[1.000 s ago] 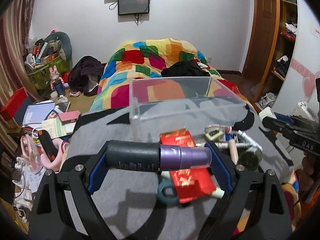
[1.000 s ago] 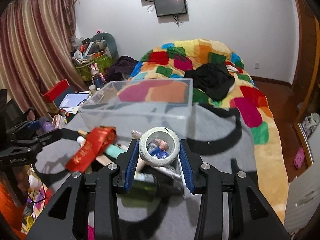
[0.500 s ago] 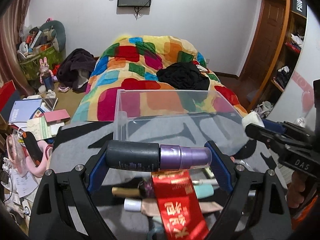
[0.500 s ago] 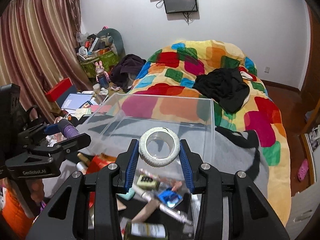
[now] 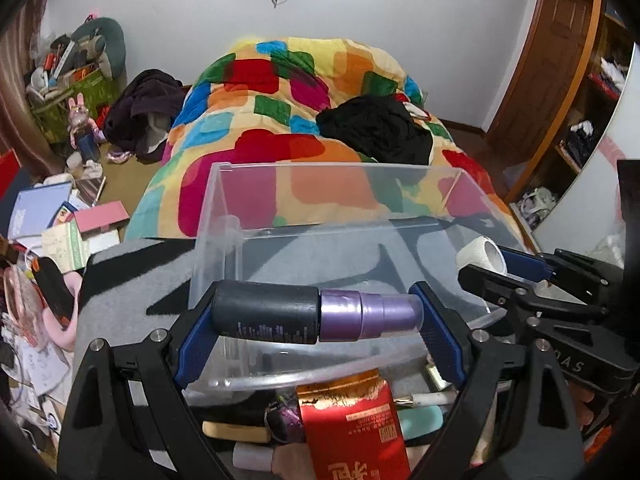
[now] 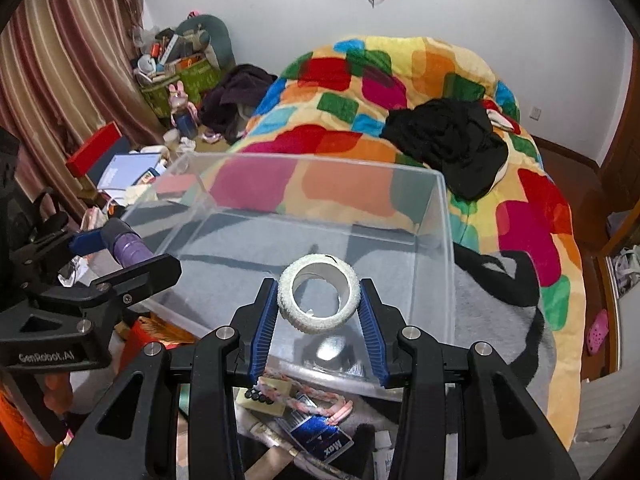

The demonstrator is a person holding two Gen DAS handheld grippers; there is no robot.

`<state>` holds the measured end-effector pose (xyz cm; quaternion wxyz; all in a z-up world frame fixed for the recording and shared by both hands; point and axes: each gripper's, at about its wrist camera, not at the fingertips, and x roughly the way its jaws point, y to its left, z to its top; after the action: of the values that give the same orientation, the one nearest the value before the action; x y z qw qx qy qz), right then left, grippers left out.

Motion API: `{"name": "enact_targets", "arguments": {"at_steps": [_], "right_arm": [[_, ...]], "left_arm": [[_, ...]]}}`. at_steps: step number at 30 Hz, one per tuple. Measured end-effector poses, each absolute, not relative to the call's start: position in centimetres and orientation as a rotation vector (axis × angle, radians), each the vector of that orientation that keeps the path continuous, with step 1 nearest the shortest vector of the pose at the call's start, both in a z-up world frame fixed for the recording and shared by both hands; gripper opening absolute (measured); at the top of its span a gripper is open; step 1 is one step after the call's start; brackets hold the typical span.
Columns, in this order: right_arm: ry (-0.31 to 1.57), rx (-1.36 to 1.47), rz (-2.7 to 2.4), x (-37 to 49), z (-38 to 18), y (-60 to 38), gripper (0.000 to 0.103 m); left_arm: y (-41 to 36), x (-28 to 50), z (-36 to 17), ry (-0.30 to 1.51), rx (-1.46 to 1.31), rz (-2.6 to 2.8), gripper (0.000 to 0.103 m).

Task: Organize objects
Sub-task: 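Carry both items into the clear box and open both grippers, then grasp the white toothpaste tube with the right gripper while the left grasps the red packet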

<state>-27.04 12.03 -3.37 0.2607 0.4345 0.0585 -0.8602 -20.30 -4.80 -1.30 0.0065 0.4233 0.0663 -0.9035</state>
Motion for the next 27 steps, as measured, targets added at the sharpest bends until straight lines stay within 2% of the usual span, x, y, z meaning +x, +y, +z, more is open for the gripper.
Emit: {"name": "enact_targets", "arguments": {"at_steps": [10,15,27], "right_arm": [[0.199,1.194,-2.321,-27.1,-3.7,11.5,0.038],[0.165,1.179,-2.317,-26.6,-3.1,12.2,0.048],[0.199,1.028,-2.383,-22.3,0.1,14.4,0.065]], "left_arm": [[-3.7,-20.9,-2.1,0.156,1.379,-2.821,0.09],[-3.7,-20.2,-1.3,0.158,1.359,-2.841,0.092],[-3.1,-16.0,1.2,0.116,1.267,-2.882,0.099]]}}
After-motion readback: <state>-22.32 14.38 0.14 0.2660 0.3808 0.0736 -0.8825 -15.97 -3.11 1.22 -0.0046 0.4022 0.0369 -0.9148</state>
